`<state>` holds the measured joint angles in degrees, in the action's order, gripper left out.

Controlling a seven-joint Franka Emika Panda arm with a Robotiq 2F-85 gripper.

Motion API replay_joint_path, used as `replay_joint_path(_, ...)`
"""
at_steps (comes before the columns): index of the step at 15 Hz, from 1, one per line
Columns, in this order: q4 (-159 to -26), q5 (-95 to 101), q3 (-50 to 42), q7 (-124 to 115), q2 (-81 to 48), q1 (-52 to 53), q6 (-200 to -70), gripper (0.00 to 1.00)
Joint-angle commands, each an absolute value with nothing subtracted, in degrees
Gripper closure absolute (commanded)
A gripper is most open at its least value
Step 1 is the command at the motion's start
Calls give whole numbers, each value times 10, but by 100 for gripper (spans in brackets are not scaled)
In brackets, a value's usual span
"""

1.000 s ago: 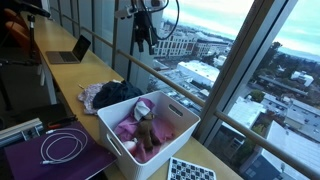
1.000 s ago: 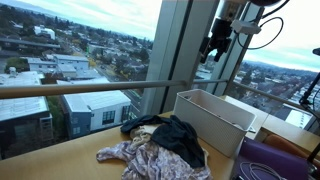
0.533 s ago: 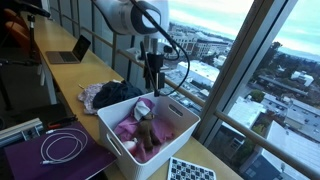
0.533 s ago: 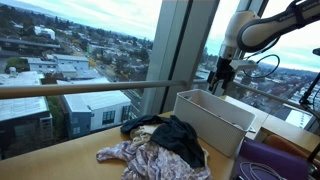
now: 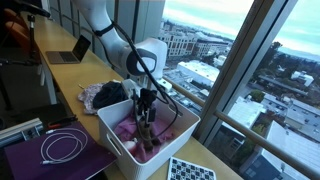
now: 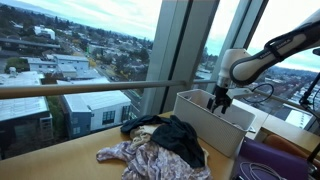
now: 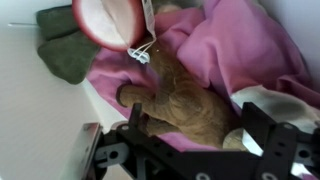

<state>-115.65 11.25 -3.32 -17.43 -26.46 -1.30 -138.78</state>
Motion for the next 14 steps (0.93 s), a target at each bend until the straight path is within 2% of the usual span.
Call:
replay_joint_path(1, -1162, 107, -47, -148, -290, -6, -1428, 0)
replay_joint_path(6, -1152, 134, -70, -136, -309, 8, -1444, 0)
replay_joint_path(7, -1151, 134, -72, -134, -310, 9, -1444, 25)
replay_joint_path(9, -1149, 131, -71, -127, -312, 10, -1445, 34)
replay_joint_path(14, -1150, 122, -61, -114, -321, 18, -1443, 73)
